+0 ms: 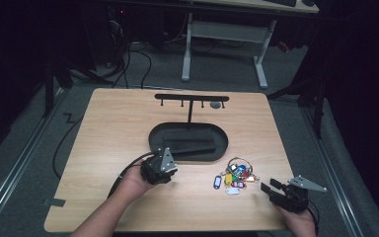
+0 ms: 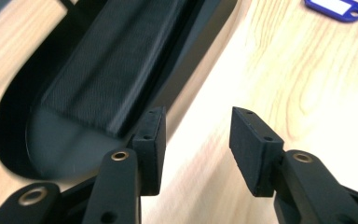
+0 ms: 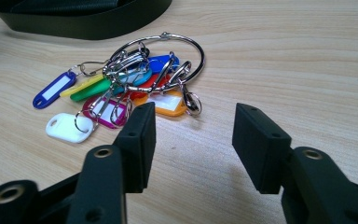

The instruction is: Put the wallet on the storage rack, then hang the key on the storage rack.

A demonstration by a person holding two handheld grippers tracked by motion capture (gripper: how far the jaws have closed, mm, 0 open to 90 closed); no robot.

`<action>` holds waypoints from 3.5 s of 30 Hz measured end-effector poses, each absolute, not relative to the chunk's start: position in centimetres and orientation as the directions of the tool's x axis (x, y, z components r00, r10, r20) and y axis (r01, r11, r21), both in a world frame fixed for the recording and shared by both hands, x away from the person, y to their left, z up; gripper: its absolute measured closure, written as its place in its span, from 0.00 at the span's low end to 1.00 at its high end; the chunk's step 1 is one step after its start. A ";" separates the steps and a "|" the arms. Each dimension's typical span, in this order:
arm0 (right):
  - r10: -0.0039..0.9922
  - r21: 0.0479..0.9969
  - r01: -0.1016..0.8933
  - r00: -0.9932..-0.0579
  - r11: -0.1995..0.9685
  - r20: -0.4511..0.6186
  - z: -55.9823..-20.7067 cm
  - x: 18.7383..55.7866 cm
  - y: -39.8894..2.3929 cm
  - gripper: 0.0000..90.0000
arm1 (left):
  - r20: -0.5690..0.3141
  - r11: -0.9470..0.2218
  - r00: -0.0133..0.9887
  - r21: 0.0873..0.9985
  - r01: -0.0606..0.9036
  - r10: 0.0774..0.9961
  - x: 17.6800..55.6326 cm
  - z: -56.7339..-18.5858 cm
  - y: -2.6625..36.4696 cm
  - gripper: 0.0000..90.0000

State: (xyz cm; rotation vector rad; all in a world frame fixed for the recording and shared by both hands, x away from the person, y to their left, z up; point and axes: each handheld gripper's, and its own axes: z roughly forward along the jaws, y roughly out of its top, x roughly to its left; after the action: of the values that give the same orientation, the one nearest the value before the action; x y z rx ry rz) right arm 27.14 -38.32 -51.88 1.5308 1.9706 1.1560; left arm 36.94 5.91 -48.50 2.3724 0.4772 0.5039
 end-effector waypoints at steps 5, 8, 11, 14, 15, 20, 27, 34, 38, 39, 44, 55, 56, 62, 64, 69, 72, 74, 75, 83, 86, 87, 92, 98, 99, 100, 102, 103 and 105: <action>0.927 0.800 0.595 -0.336 0.072 0.166 -51.7 27.0 -38.1 0.61 | 0.127 -0.607 0.822 0.737 0.296 0.555 35.1 -48.9 9.4 0.63; 0.922 0.801 0.593 -0.348 0.078 0.167 -51.6 27.0 -37.9 0.65 | 0.096 -0.547 0.783 0.767 0.335 0.615 33.6 -49.5 11.5 0.62; 0.909 0.805 0.586 -0.381 0.095 0.171 -51.5 26.9 -37.7 0.71 | 0.085 -0.494 0.731 0.789 0.365 0.677 32.2 -50.9 12.8 0.64; 0.904 0.809 0.575 -0.401 0.120 0.151 -51.4 26.8 -37.3 0.73 | 0.091 -0.502 0.710 0.769 0.395 0.698 31.8 -51.7 13.4 0.64; 0.903 0.809 0.574 -0.404 0.126 0.146 -51.4 26.7 -37.2 0.73 | 0.098 -0.509 0.711 0.766 0.393 0.696 31.8 -51.6 13.5 0.63; 0.909 0.801 0.581 -0.398 0.144 0.125 -51.6 26.9 -37.0 0.73 | 0.050 -0.459 0.701 0.789 0.408 0.711 32.0 -51.3 14.3 0.62; 0.925 0.796 0.593 -0.360 0.124 0.125 -51.6 26.9 -37.5 0.76 | 0.002 -0.448 0.716 0.781 0.435 0.698 32.1 -51.4 14.6 0.61; 0.926 0.764 0.624 -0.366 0.166 0.097 -50.8 27.6 -36.7 0.73 | 0.017 -0.480 0.746 0.776 0.410 0.665 32.1 -51.4 14.8 0.58; 0.925 0.744 0.636 -0.375 0.206 0.065 -50.3 27.9 -35.2 0.67 | 0.006 -0.472 0.751 0.780 0.410 0.661 32.2 -51.6 15.1 0.56; 0.924 0.737 0.639 -0.380 0.221 0.052 -50.1 28.0 -34.8 0.65 | 0.007 -0.472 0.754 0.783 0.405 0.657 32.2 -51.4 15.1 0.55; 0.926 0.697 0.667 -0.377 0.263 0.012 -49.1 28.8 -33.3 0.55 | 0.050 -0.503 0.766 0.782 0.369 0.641 32.0 -51.4 14.6 0.51; 0.919 0.606 0.732 -0.394 0.311 0.004 -47.3 31.1 -31.1 0.48 | 0.112 -0.530 0.773 0.788 0.313 0.624 31.6 -51.3 14.5 0.48; 0.920 0.602 0.737 -0.393 0.306 0.013 -47.2 31.2 -31.0 0.48 | 0.109 -0.529 0.773 0.787 0.317 0.625 31.6 -51.3 14.5 0.48; 0.920 0.561 0.771 -0.390 0.303 0.039 -46.5 32.5 -30.6 0.49 | 0.091 -0.523 0.775 0.786 0.330 0.625 31.5 -51.5 14.7 0.47; 0.917 0.529 0.787 -0.397 0.317 0.042 -46.2 33.0 -30.3 0.48 | 0.067 -0.510 0.780 0.791 0.338 0.622 31.3 -51.4 14.9 0.47; 0.898 0.449 0.814 -0.436 0.370 0.050 -45.2 34.5 -28.8 0.49 | 0.094 -0.535 0.786 0.782 0.321 0.610 31.1 -51.4 14.9 0.47; 0.882 0.405 0.816 -0.469 0.414 0.044 -44.8 35.6 -27.6 0.49 | 0.108 -0.550 0.787 0.772 0.319 0.607 31.1 -51.6 15.0 0.47; 0.871 0.373 0.814 -0.490 0.445 0.031 -44.7 36.4 -26.7 0.50 | 0.107 -0.551 0.790 0.772 0.317 0.604 31.1 -51.5 15.0 0.47; 0.870 0.364 0.816 -0.493 0.449 0.031 -44.7 36.8 -26.3 0.51 | 0.108 -0.551 0.791 0.773 0.314 0.602 31.1 -51.5 14.9 0.47; 0.883 0.247 0.859 -0.469 0.449 0.027 -45.6 40.1 -24.2 0.62 | 0.124 -0.566 0.806 0.773 0.288 0.579 30.8 -51.4 14.5 0.47; 0.891 0.215 0.872 -0.454 0.439 0.022 -46.3 41.1 -23.9 0.64 | 0.121 -0.566 0.808 0.772 0.288 0.577 30.8 -51.5 14.6 0.47; 0.895 0.201 0.879 -0.445 0.432 0.020 -46.5 41.4 -23.9 0.65 | 0.119 -0.565 0.808 0.773 0.289 0.577 30.8 -51.5 14.7 0.47; 0.906 0.161 0.896 -0.422 0.414 0.017 -47.4 42.8 -23.6 0.70 | 0.121 -0.566 0.810 0.773 0.286 0.574 30.8 -51.5 14.8 0.46; 0.909 0.134 0.900 -0.417 0.414 -0.012 -48.4 43.7 -23.1 0.72 | 0.123 -0.571 0.810 0.769 0.287 0.574 30.6 -51.6 15.0 0.46; 0.910 0.131 0.901 -0.415 0.414 -0.019 -48.4 43.9 -23.1 0.72 | 0.123 -0.571 0.809 0.769 0.287 0.574 30.6 -51.6 15.0 0.46; 0.914 0.130 0.906 -0.405 0.404 -0.018 -48.4 44.0 -23.1 0.73 | 0.124 -0.570 0.809 0.769 0.288 0.575 30.6 -51.6 15.0 0.46; 0.919 0.122 0.911 -0.394 0.394 -0.023 -48.4 44.2 -23.3 0.73 | 0.126 -0.572 0.809 0.769 0.286 0.574 30.5 -51.6 15.0 0.46; 0.921 0.119 0.914 -0.390 0.389 -0.019 -48.4 44.3 -23.4 0.73 | 0.127 -0.573 0.809 0.769 0.285 0.574 30.5 -51.5 15.0 0.46; 0.926 0.114 0.920 -0.377 0.375 -0.007 -48.4 44.4 -23.5 0.74 | 0.128 -0.573 0.807 0.768 0.287 0.576 30.5 -51.5 15.1 0.46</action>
State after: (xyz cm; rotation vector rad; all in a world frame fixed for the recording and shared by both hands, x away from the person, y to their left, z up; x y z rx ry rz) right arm 44.42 -23.53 -48.38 1.7121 2.5468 0.1404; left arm 30.48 15.08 -51.55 2.2047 0.6322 0.4719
